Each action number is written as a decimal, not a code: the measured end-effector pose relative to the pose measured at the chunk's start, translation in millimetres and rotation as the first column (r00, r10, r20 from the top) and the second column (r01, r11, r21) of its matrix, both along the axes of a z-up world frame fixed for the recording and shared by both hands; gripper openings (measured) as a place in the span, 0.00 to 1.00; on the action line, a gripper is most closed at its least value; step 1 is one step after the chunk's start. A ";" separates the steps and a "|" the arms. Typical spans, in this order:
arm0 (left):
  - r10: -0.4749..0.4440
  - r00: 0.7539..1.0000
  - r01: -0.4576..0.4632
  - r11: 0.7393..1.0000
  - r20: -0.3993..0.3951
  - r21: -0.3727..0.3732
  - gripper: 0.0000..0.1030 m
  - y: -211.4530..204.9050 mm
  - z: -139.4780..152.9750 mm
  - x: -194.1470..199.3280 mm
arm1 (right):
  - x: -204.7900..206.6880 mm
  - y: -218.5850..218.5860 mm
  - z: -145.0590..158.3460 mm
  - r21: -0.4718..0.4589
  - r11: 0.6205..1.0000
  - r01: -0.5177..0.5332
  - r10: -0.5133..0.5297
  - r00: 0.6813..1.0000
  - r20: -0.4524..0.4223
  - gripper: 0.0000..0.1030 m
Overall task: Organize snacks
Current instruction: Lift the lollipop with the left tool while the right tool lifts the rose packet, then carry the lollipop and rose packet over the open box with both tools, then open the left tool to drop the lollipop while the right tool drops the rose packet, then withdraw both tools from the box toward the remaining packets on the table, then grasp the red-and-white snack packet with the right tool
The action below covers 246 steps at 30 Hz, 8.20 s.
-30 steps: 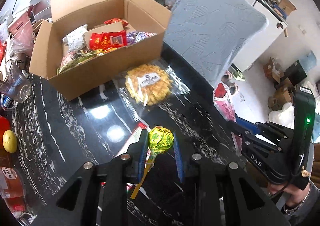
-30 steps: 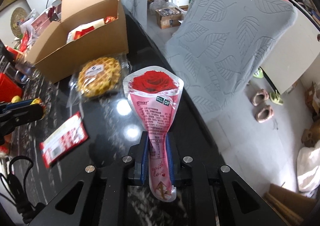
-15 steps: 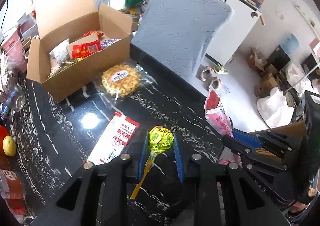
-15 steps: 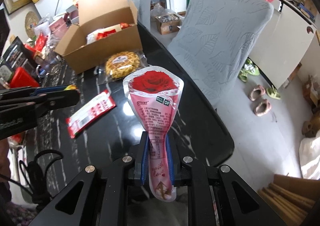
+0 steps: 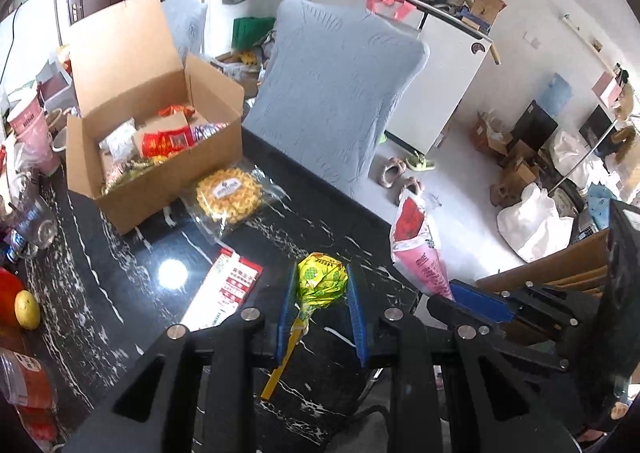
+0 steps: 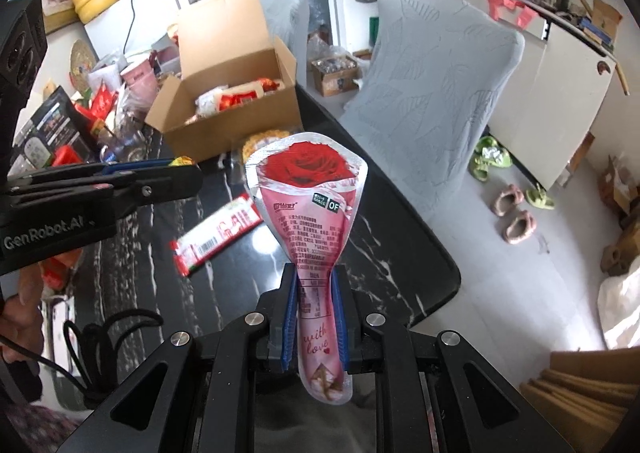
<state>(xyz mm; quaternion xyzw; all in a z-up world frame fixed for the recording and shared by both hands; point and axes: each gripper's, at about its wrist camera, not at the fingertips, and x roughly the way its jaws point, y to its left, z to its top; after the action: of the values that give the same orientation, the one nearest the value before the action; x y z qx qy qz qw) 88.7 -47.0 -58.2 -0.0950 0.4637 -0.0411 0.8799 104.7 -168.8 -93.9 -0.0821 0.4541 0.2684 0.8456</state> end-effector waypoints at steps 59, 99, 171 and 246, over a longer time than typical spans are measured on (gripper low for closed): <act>0.355 0.935 -0.354 0.932 -0.001 0.080 0.24 279.5 -26.6 213.0 | 243.3 278.3 -19.6 0.042 0.944 -0.326 0.327 0.945 -0.001 0.16; 0.413 0.892 -0.378 0.905 -0.185 0.195 0.25 306.7 -95.2 272.4 | 291.8 323.5 -72.2 -0.029 0.945 -0.326 0.320 0.939 -0.129 0.33; 0.223 0.974 -0.224 0.967 0.026 0.120 0.79 105.6 67.2 30.9 | 66.9 94.9 58.9 0.066 0.994 -0.082 0.081 0.997 0.017 0.54; 0.391 0.893 -0.356 0.916 -0.222 0.183 0.79 211.4 -97.8 -26.7 | 38.3 177.0 -131.5 -0.203 0.969 0.143 -0.200 0.933 -0.298 0.48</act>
<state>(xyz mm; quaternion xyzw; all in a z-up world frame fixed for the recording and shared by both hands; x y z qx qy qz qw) 61.9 164.5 -155.9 -0.1261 0.5474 0.1737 0.8088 143.1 8.3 -225.4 -0.0734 0.6112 0.1613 0.7714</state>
